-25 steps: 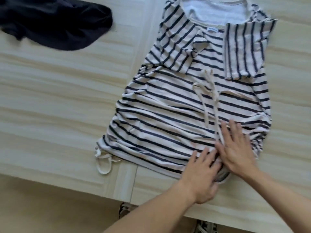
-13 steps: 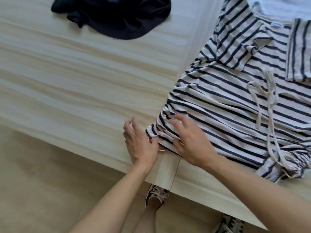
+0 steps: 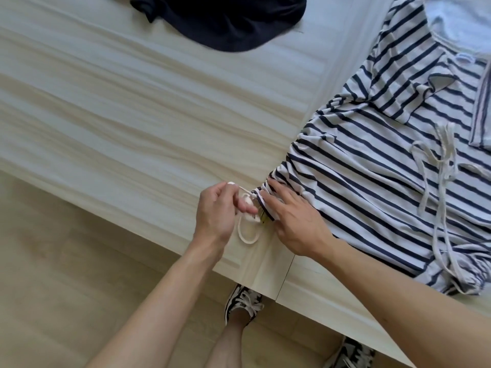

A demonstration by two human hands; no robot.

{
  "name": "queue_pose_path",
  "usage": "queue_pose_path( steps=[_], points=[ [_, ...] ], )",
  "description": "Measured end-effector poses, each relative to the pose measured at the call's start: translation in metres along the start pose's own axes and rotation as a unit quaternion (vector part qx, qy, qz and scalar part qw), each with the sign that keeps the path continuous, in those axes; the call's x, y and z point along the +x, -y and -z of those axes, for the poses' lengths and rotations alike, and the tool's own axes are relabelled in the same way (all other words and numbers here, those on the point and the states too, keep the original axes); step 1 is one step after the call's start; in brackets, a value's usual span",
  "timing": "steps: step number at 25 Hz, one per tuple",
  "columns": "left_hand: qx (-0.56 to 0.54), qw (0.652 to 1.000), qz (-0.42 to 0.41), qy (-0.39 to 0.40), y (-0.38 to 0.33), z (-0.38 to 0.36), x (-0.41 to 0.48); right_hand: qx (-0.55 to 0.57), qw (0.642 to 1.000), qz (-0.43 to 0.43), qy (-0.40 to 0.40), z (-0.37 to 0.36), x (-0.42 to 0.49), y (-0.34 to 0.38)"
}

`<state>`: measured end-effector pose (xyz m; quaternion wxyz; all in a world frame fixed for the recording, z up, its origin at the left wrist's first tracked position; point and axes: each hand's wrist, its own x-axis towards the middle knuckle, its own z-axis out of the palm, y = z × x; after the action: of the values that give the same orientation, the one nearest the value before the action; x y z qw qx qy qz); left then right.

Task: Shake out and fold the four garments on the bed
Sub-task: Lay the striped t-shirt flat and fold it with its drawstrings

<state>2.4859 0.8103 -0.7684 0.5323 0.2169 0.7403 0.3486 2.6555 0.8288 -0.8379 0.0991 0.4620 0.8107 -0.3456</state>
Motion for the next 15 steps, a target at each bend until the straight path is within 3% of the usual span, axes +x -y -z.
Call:
queue_pose_path(
  steps=[2,6,11,13,15],
  points=[
    [-0.036,0.999,0.0,0.037,-0.018,0.009,-0.008,0.04,0.999,0.001,-0.026,-0.001,0.001,0.002],
    [0.016,0.994,-0.01,0.104,-0.043,0.015,-0.021,0.158,0.971,-0.074,-0.165,-0.004,-0.003,0.028],
    [0.052,0.988,-0.036,0.14,-0.048,-0.003,-0.03,0.028,0.963,-0.065,-0.26,-0.018,-0.018,0.06],
    [0.067,0.994,-0.045,0.079,-0.03,-0.003,-0.013,0.035,0.96,-0.052,-0.274,-0.022,-0.021,0.063],
    [0.139,0.989,-0.033,-0.026,0.007,0.001,0.012,0.157,0.951,-0.094,-0.251,-0.025,-0.025,0.064]
  ],
)
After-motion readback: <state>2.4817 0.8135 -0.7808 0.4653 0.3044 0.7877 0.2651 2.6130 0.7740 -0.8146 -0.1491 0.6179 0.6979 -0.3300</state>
